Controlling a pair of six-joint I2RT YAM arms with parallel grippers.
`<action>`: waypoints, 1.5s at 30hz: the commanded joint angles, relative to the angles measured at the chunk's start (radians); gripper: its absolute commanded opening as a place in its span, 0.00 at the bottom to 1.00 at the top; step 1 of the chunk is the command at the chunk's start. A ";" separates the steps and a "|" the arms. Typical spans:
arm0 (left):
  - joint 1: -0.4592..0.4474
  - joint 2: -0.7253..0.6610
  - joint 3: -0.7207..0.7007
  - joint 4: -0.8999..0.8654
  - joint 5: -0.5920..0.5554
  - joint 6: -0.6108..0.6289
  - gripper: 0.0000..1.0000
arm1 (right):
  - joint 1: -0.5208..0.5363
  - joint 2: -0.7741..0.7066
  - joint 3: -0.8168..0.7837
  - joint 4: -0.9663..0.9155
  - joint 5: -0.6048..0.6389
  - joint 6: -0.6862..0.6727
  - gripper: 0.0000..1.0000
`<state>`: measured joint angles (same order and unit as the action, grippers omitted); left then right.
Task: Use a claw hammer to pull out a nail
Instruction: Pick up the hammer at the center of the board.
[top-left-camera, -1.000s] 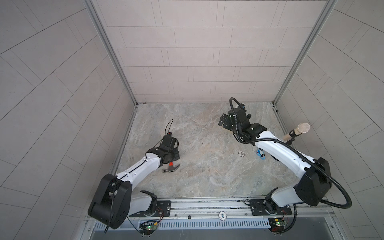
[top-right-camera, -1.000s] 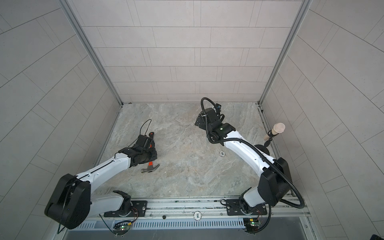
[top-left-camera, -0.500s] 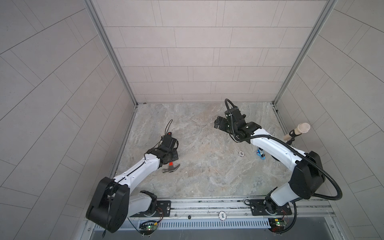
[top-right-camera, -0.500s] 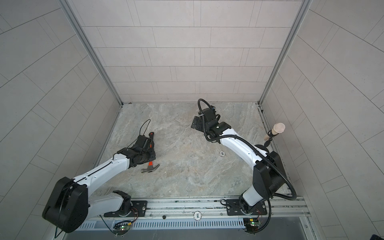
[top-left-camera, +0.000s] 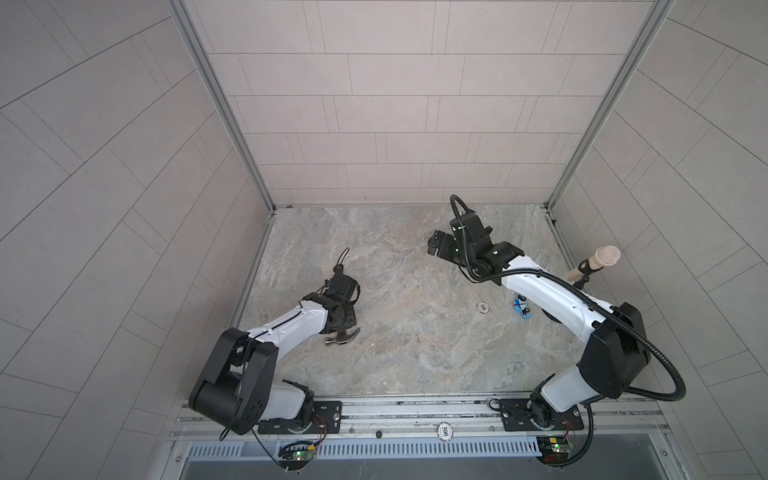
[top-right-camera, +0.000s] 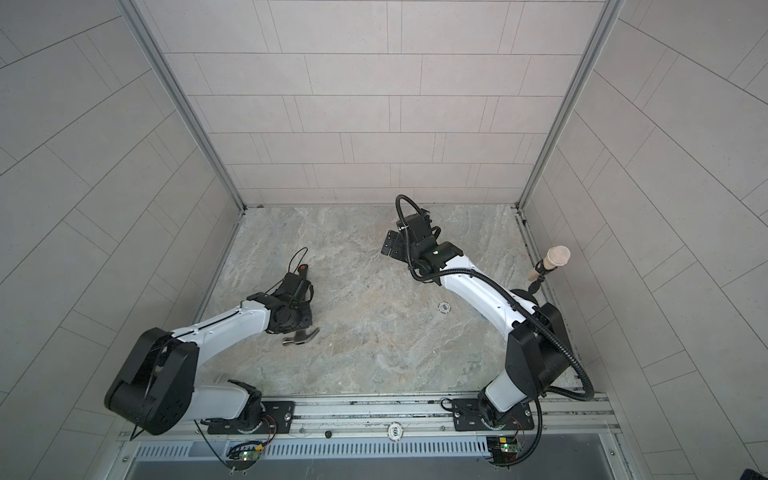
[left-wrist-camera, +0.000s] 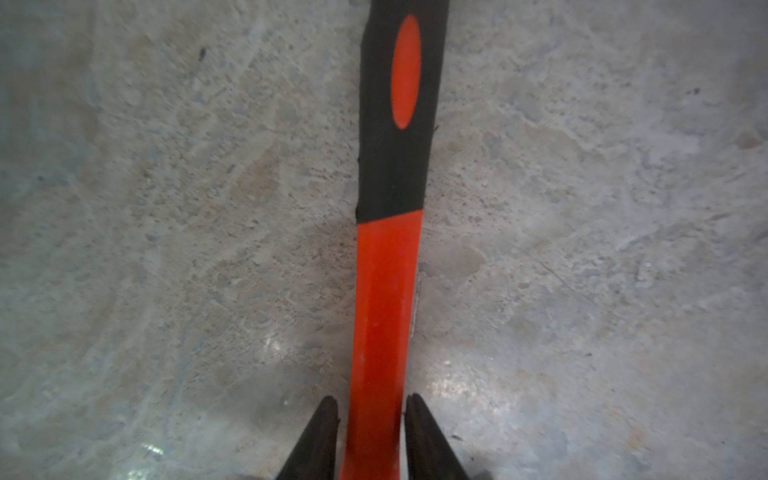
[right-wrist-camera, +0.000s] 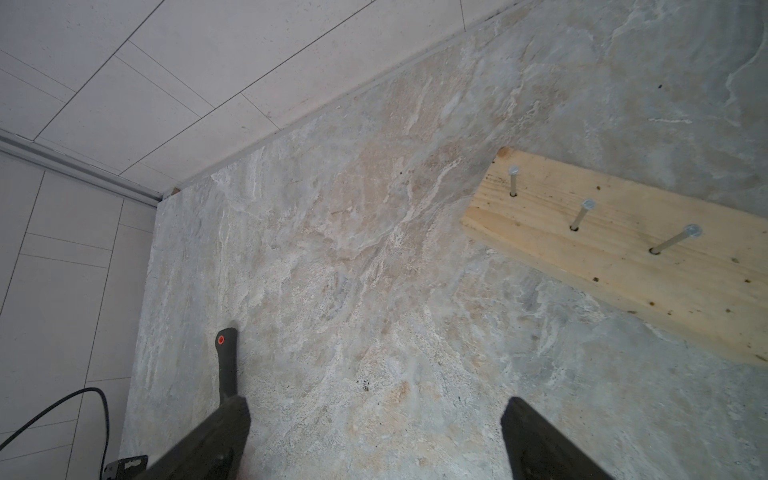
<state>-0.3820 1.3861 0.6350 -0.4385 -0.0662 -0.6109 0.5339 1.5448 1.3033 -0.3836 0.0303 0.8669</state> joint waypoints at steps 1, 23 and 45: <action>0.000 0.033 -0.025 0.021 0.024 0.010 0.32 | -0.001 0.001 0.033 -0.024 0.016 -0.008 0.97; -0.059 -0.080 0.093 0.087 0.062 0.077 0.14 | -0.048 0.167 0.100 0.004 -0.265 -0.087 0.97; -0.089 -0.083 0.168 0.105 0.154 0.125 0.13 | 0.052 0.641 0.543 0.037 -0.663 -0.138 0.88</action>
<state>-0.4664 1.3247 0.7452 -0.3714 0.0666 -0.5148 0.5732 2.1639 1.7985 -0.3347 -0.5835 0.7399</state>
